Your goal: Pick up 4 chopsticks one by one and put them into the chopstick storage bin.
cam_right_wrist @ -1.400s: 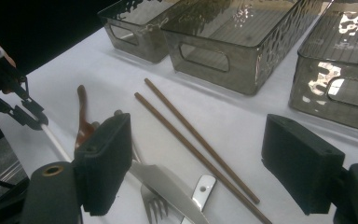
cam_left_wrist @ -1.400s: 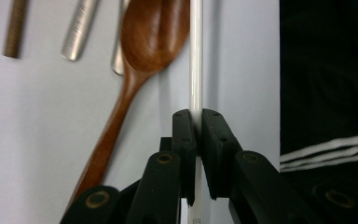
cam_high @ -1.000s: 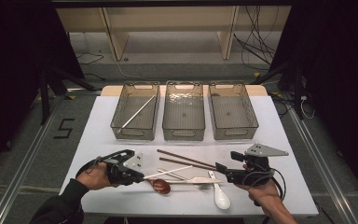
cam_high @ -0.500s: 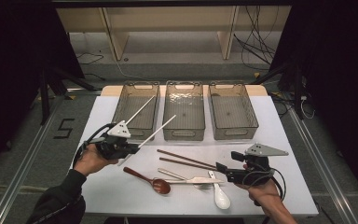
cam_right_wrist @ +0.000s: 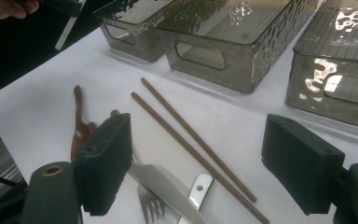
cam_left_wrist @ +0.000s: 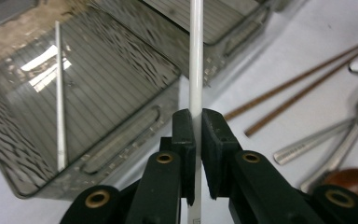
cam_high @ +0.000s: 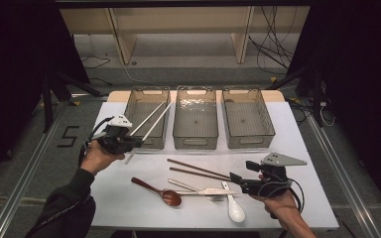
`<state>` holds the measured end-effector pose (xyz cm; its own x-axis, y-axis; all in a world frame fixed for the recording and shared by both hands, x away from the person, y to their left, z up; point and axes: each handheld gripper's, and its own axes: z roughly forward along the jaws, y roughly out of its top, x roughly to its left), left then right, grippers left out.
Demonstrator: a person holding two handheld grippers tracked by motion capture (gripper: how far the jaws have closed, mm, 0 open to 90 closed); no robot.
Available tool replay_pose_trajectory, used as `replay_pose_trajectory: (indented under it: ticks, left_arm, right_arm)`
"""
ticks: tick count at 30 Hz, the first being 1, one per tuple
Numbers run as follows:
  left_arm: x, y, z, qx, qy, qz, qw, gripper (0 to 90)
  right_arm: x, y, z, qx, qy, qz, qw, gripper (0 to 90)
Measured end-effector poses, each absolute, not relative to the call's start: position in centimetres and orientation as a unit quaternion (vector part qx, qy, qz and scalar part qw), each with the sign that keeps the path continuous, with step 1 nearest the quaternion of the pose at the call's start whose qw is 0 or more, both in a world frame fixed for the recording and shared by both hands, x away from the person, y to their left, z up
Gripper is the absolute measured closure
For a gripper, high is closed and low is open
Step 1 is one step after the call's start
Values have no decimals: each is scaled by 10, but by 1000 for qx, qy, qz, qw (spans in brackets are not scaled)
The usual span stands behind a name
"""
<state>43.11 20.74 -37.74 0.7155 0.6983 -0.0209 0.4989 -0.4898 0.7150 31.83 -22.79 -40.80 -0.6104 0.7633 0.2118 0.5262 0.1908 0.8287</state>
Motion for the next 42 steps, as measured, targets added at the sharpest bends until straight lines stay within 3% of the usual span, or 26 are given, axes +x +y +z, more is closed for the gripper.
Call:
replay_pose_trajectory:
  ticks: [26,42]
  left_arm:
    - [516,217,-364,797,430,184,382,837]
    - [532,214,-381,794,446,187,369,837]
  right_arm:
    - [318,-228,-408,423,760,478,121,254]
    - [318,-229,-408,422,760,480,118,254]
